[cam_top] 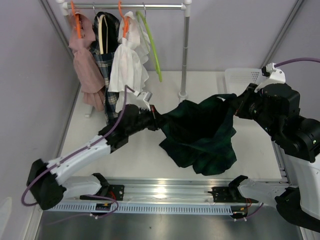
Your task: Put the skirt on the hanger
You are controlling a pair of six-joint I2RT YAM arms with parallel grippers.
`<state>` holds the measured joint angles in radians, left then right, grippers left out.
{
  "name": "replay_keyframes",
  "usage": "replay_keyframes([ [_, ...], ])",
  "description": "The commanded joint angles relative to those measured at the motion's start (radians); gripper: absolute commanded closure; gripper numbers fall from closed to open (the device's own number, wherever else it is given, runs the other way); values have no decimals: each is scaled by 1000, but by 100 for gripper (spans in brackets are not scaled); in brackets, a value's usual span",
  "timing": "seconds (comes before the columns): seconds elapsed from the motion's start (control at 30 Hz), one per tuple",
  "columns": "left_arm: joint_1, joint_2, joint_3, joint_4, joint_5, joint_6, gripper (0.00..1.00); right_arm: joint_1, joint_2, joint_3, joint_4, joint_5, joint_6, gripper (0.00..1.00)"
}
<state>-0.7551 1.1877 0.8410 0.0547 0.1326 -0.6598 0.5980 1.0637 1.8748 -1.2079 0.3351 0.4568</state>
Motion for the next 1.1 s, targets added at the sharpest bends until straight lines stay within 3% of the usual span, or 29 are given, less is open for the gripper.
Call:
replay_keyframes([
  [0.0,5,-146,101,-156,-83,104,100,-3,2,52,60,93,-43,100],
  [0.2,7,-183,364,-407,-126,196,100,-3,41,112,84,117,-70,100],
  [0.23,8,-171,463,-436,-149,209,100,-3,60,125,90,131,-84,100],
  [0.43,10,-123,731,-634,-218,270,100,-9,134,297,68,202,-122,100],
  [0.6,10,-143,745,-702,-222,262,100,-12,119,253,68,197,-103,100],
  [0.8,10,-174,695,-747,-194,241,100,-12,-62,-49,129,159,-15,100],
  [1.07,13,-197,278,-563,-140,157,100,-15,-300,-702,384,-19,95,100],
])
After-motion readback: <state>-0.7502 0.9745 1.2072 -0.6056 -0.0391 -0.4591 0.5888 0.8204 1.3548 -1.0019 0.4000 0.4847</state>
